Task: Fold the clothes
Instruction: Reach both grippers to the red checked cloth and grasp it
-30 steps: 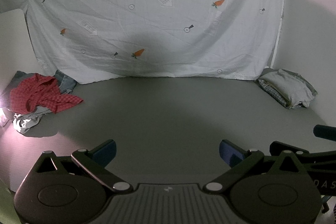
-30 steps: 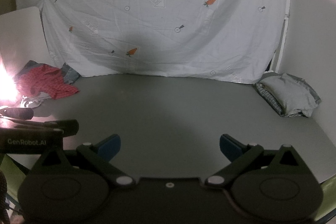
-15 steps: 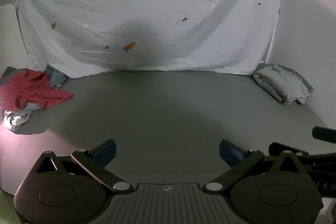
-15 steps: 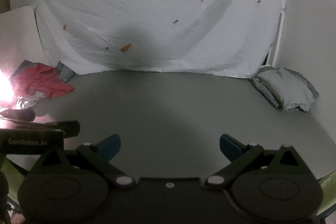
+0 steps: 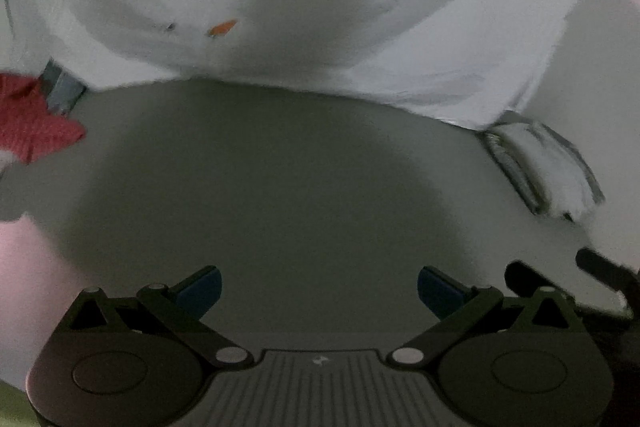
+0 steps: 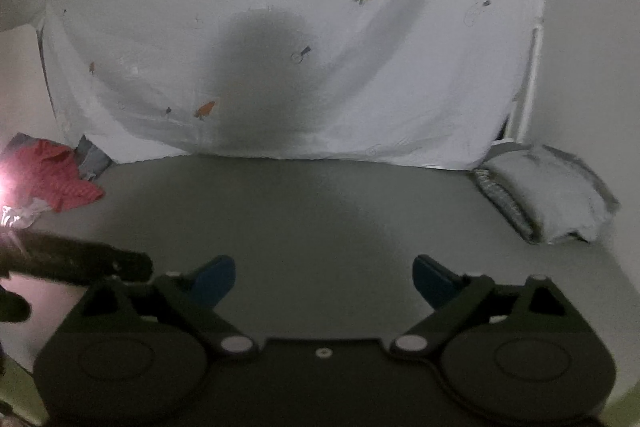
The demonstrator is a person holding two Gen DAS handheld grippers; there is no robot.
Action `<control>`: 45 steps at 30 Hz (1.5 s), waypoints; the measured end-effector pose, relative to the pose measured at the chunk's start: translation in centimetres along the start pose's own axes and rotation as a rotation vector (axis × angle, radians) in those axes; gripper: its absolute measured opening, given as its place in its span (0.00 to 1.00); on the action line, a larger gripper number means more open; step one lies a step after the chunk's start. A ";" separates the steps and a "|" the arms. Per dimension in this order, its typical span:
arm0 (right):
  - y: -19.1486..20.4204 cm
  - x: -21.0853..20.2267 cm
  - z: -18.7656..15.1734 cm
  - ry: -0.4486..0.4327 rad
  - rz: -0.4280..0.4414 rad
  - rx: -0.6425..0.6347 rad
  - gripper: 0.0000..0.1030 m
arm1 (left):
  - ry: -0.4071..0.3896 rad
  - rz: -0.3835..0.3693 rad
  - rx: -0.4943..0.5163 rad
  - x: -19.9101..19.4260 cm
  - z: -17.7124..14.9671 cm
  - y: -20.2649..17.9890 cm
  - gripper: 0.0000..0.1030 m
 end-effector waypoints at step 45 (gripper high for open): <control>63.2 58.1 14.3 0.000 0.681 -0.771 0.51 | -0.039 1.061 -0.425 24.7 13.1 62.7 0.68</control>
Point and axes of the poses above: each gripper's, at about its wrist camera, not at the fingertips, and x roughly the way its jaws point, y to its left, z to its top, the point moved 9 cm from there along x, roughly the way its jaws point, and after that the axes turned 11 degrees about z, right-handed, at the moved point
